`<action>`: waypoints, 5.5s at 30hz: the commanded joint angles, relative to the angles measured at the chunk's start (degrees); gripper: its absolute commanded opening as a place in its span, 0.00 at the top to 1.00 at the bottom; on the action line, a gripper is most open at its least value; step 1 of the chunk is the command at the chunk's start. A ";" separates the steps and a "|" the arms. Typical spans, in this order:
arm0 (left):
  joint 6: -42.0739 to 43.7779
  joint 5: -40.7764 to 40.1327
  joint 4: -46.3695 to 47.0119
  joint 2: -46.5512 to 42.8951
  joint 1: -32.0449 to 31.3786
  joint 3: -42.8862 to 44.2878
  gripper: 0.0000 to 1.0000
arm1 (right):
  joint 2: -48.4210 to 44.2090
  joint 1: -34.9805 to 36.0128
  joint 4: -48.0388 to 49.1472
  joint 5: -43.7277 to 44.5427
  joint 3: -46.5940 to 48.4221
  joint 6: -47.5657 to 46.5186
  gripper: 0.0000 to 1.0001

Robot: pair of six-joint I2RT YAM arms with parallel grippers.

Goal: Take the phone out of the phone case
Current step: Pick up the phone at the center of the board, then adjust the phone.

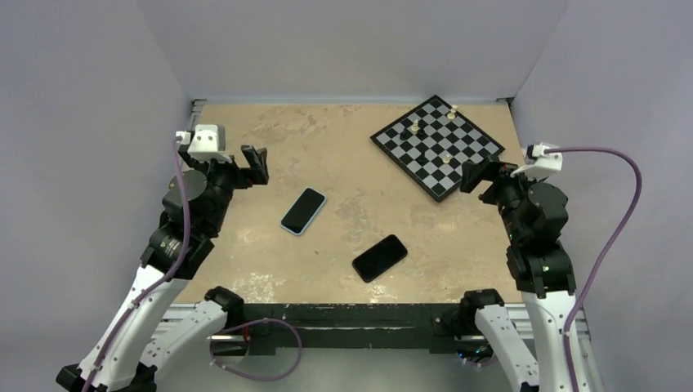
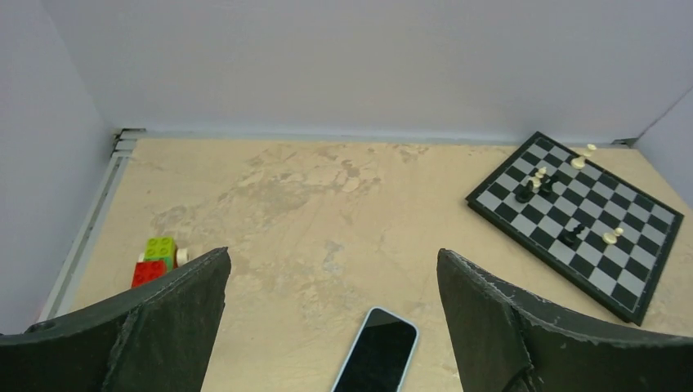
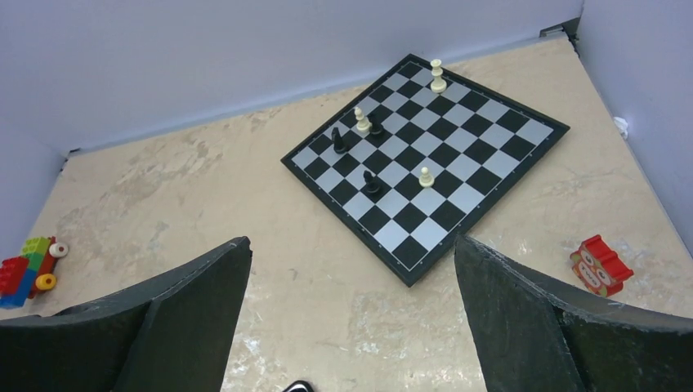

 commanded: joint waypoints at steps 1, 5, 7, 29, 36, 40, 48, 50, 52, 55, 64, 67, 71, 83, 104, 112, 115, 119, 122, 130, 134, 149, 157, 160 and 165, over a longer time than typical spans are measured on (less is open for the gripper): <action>-3.47 7.33 -1.56 1.98 0.70 3.62 0.00 | -1.55 0.24 -0.22 2.97 1.64 1.98 0.01; -4.55 8.90 -5.07 5.67 0.62 6.04 0.00 | 1.32 0.27 -4.03 2.87 5.19 3.81 0.01; -4.68 10.34 -6.20 7.77 0.47 7.06 0.00 | 1.90 0.22 -4.67 1.62 6.52 4.26 0.01; 1.83 26.61 -32.75 53.03 0.79 21.88 0.00 | -1.80 0.41 1.89 -27.32 -1.22 14.54 0.01; 1.20 27.19 -36.84 64.12 0.88 29.23 0.00 | -4.93 0.52 1.19 -27.26 -3.47 15.41 0.01; 3.02 24.38 -39.51 69.62 0.97 33.85 0.00 | -6.12 0.54 1.83 -27.18 -4.67 15.93 0.01; 5.32 28.60 -37.51 73.06 3.60 33.39 0.00 | -7.02 0.48 3.12 -28.31 -5.09 15.96 0.01; 5.28 28.87 -37.44 73.92 4.31 33.45 0.00 | -6.99 0.53 3.50 -28.55 -5.10 16.26 0.02; 5.53 29.26 -37.06 74.95 4.35 33.05 0.00 | -6.89 0.53 3.79 -28.82 -4.90 16.37 0.02; 5.53 29.68 -36.56 75.87 3.89 32.59 0.00 | -7.11 0.53 3.83 -28.95 -4.68 16.69 0.02; 3.40 28.48 -39.40 80.54 2.33 35.21 0.01 | -8.30 0.54 3.06 -28.47 -4.75 17.23 0.02; 2.65 28.26 -39.73 81.74 1.41 35.40 0.06 | -8.35 0.48 3.02 -28.42 -4.73 17.79 0.02; 2.02 26.26 -40.35 83.09 0.20 35.48 0.09 | -8.70 0.53 2.81 -27.98 -4.75 18.43 0.04; 3.72 27.11 -40.89 83.76 -2.55 35.09 0.43 | -5.19 1.13 -1.28 -22.91 -5.66 17.83 0.09; -8.74 44.42 -27.61 51.64 1.96 23.64 1.00 | 16.42 33.65 15.55 3.12 -11.91 23.28 0.12; -28.11 59.87 -6.79 40.39 7.02 10.12 1.00 | 28.12 51.29 39.32 16.55 -13.47 22.24 0.15; -33.60 62.92 -0.96 39.57 7.46 6.89 1.00 | 33.52 54.49 43.83 19.61 -11.85 21.57 0.14; -42.05 67.56 8.63 38.89 8.31 1.06 1.00 | 39.59 56.66 47.95 21.39 -10.39 22.15 0.13; -46.77 67.84 14.24 37.92 8.44 -2.66 1.00 | 42.33 58.14 49.47 24.28 -10.15 23.53 0.15; -50.04 64.49 17.29 35.82 8.61 -5.87 1.00 | 45.31 61.70 50.68 34.05 -11.03 26.23 0.37; -52.17 62.72 19.01 34.47 8.61 -7.92 1.00 | 45.20 62.19 51.79 35.74 -11.50 26.83 0.52; -37.24 41.47 -8.00 15.01 8.61 -8.73 0.00 | 35.79 60.19 44.66 23.41 -13.44 20.46 1.00; -20.69 36.32 -12.55 3.40 8.37 -7.03 0.08 | 33.32 42.50 20.03 -11.08 -5.89 10.47 1.00; -14.68 42.91 -12.27 6.62 7.38 -3.72 0.09 | 35.54 36.91 13.64 -28.69 -2.88 2.64 1.00; -7.28 53.81 -16.69 18.17 5.43 5.84 0.07 | 41.26 36.06 10.11 -47.25 1.36 -5.24 1.00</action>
